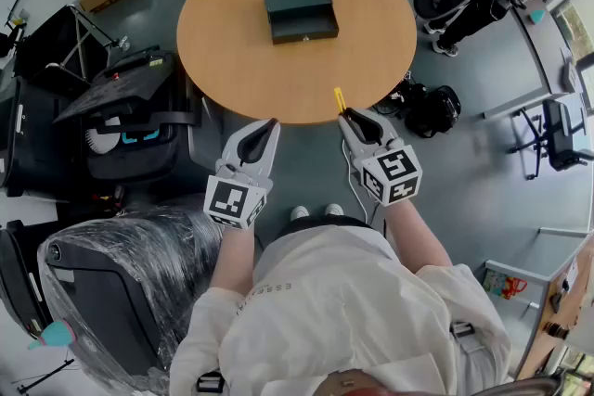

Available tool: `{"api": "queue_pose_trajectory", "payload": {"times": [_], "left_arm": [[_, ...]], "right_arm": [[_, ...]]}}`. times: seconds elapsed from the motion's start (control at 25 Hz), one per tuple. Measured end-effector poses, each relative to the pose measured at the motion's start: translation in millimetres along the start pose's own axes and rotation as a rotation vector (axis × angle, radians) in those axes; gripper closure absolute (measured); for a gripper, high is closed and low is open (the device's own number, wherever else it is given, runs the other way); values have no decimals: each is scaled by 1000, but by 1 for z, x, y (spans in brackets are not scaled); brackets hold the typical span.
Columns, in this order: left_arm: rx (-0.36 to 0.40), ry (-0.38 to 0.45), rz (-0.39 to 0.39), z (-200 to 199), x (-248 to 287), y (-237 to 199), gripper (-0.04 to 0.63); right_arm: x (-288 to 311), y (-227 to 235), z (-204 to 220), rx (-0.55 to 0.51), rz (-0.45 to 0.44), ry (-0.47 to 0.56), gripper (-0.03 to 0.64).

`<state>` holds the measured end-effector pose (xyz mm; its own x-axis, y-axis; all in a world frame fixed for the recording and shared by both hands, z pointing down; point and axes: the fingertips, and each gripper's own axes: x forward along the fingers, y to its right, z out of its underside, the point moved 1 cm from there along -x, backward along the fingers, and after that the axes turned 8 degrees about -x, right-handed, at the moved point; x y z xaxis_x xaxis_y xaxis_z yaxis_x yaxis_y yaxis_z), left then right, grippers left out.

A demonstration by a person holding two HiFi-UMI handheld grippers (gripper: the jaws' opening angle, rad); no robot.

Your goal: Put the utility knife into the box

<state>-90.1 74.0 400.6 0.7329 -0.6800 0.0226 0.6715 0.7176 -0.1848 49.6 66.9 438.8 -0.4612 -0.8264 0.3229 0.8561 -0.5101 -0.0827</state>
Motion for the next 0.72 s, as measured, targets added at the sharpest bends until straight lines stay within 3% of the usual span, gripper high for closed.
{"api": "queue_pose_trajectory", "payload": {"times": [0.36,0.72], "left_arm": [[-25,-30,6,16,8,-26,578],[2,-35,-37,11,78,-68,578]], "right_arm": [[28,1,11,25,-2,-23,560],[85,63,10,37,-22,-25,560]]}}
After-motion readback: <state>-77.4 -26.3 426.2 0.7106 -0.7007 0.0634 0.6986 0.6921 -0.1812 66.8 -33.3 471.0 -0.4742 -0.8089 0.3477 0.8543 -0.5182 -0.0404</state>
